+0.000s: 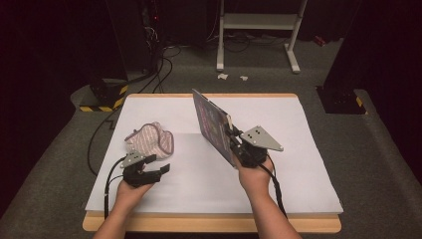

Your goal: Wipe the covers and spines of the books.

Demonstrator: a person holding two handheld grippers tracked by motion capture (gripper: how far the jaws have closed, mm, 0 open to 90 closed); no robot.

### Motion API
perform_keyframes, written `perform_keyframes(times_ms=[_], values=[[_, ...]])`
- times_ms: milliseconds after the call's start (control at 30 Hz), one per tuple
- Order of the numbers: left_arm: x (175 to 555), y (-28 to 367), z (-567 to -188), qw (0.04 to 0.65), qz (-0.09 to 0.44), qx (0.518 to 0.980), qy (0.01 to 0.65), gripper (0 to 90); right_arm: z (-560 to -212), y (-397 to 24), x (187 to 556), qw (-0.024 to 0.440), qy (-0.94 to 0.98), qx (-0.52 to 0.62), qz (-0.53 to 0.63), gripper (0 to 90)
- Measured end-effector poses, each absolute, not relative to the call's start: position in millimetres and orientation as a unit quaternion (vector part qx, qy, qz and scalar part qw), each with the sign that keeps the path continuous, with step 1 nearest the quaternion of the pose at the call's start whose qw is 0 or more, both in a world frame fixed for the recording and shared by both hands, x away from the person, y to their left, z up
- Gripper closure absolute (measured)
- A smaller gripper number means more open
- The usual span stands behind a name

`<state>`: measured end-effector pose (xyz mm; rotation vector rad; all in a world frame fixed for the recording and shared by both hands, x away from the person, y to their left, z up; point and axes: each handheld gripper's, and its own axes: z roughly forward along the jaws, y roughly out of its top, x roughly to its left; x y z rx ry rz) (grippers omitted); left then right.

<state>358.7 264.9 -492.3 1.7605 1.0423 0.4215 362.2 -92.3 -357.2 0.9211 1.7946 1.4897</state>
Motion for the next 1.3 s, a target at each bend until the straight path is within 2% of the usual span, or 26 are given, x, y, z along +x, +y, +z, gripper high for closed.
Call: perform_keyframes(times_ms=[267, 700, 1300], values=[[358, 265, -492, 0.504, 0.176, 0.728, 0.43, 24.7, -355, -78, 358, 0.315, 0.678, 0.335, 0.573, 85.2], [357, 264, -491, 0.507, 0.176, 0.728, 0.426, 25.0, -360, -43, 347, 0.294, 0.682, 0.309, 0.593, 85.2], [357, 260, -492, 0.501, 0.174, 0.736, 0.422, 25.3, -387, -76, 358, 0.309, 0.683, 0.361, 0.555, 84.8]])
